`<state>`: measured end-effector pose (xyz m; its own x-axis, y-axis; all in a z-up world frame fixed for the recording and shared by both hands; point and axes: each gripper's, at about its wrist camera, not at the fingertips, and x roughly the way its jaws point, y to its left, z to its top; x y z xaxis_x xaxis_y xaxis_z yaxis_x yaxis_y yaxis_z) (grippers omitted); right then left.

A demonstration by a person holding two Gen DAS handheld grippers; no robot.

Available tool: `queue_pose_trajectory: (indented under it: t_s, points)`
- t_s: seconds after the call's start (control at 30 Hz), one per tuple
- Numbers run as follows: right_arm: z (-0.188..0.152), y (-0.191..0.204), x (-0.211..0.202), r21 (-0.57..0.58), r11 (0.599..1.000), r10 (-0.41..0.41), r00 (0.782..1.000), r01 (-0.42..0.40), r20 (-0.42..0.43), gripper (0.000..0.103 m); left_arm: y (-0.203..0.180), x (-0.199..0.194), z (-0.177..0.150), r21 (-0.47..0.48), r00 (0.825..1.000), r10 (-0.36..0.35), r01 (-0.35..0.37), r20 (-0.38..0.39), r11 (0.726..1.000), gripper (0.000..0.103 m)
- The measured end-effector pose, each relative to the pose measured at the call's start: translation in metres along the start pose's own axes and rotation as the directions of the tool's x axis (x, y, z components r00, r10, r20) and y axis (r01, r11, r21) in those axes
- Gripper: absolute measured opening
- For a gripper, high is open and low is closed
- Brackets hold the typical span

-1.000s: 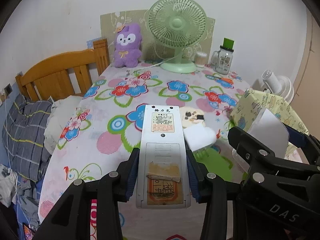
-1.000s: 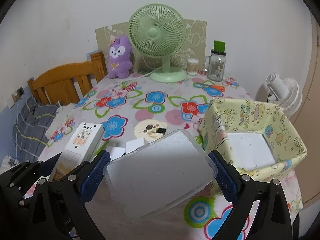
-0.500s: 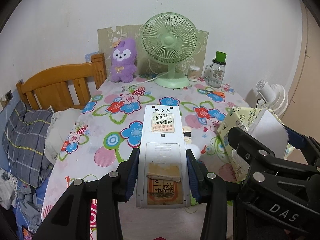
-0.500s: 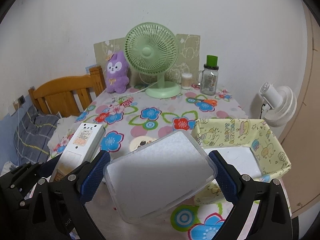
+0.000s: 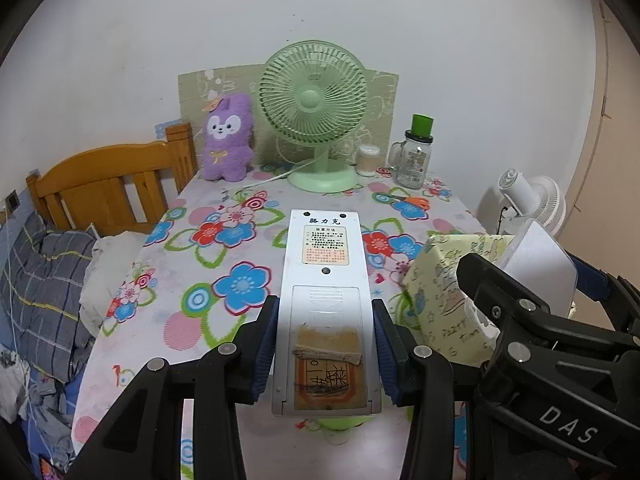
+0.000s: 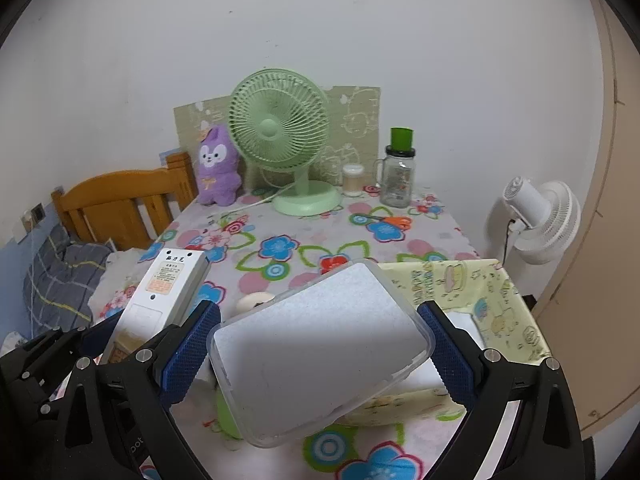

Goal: Organize rigid objects
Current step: 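Carry the remote with the left tool while the right tool carries the container toward the yellow box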

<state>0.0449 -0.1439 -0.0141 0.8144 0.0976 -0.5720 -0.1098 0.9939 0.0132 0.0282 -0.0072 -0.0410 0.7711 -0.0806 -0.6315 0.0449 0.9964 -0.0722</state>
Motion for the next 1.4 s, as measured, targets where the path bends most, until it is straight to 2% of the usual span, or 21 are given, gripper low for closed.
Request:
queue_pose_trajectory:
  t_s: [0.83, 1.2, 1.4]
  points:
    - [0.008, -0.079, 0.012, 0.030, 1.000, -0.006, 1.000, 0.006, 0.009, 0.099, -0.075, 0.020, 0.011, 0.010, 1.000, 0.017, -0.017, 0.027, 1.000, 0.045]
    - [0.008, -0.115, 0.019, 0.040, 0.999, -0.013, 1.000, 0.013, 0.005, 0.099, -0.108, 0.032, 0.013, 0.019, 1.000, 0.004, -0.004, 0.020, 1.000, 0.045]
    - [0.004, -0.129, 0.026, 0.020, 0.999, -0.038, 0.999, 0.038, -0.002, 0.099, -0.122, 0.044, 0.009, 0.007, 1.000, -0.003, 0.003, -0.011, 1.000, 0.045]
